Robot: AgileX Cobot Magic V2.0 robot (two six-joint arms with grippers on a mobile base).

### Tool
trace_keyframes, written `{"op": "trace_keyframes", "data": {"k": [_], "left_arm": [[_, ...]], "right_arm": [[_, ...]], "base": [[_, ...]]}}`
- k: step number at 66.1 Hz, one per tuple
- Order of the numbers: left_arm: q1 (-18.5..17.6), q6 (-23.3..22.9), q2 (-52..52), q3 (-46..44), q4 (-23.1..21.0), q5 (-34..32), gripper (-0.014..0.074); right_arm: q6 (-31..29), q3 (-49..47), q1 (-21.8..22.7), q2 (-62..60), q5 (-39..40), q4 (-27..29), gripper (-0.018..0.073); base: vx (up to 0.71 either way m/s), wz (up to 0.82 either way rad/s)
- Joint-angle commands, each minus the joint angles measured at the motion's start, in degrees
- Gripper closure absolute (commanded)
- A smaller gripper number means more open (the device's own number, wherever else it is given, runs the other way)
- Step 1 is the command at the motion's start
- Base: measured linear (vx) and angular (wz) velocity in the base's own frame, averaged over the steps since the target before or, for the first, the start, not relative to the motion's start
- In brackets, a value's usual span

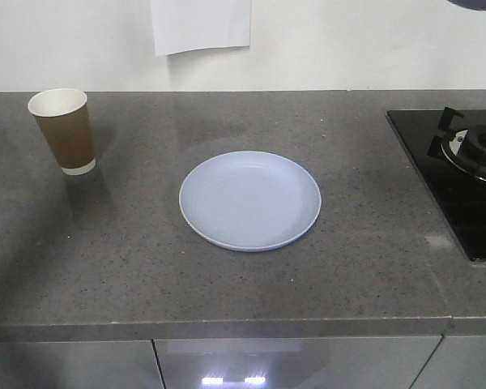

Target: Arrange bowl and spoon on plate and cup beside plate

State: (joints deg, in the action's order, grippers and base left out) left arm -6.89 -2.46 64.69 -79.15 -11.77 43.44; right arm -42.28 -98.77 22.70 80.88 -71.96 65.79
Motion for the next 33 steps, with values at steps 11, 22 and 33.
{"op": "trace_keyframes", "data": {"k": [11, 22, 33], "left_arm": [[0.0, 0.2, -1.0, -1.5, -1.0, -3.7, 0.0602], [0.0, 0.2, -1.0, -1.5, -1.0, -3.7, 0.0602], [0.0, 0.2, -1.0, -1.5, -1.0, -3.7, 0.0602]], "right_arm": [[-0.6, -1.5, 0.2, -1.6, -1.2, 4.0, 0.0565], [-0.6, -1.5, 0.2, -1.6, -1.2, 4.0, 0.0565], [-0.6, -1.5, 0.2, -1.6, -1.2, 4.0, 0.0565]], "base": [[0.03, -0.01], [0.04, -0.01], [0.04, -0.01]]}}
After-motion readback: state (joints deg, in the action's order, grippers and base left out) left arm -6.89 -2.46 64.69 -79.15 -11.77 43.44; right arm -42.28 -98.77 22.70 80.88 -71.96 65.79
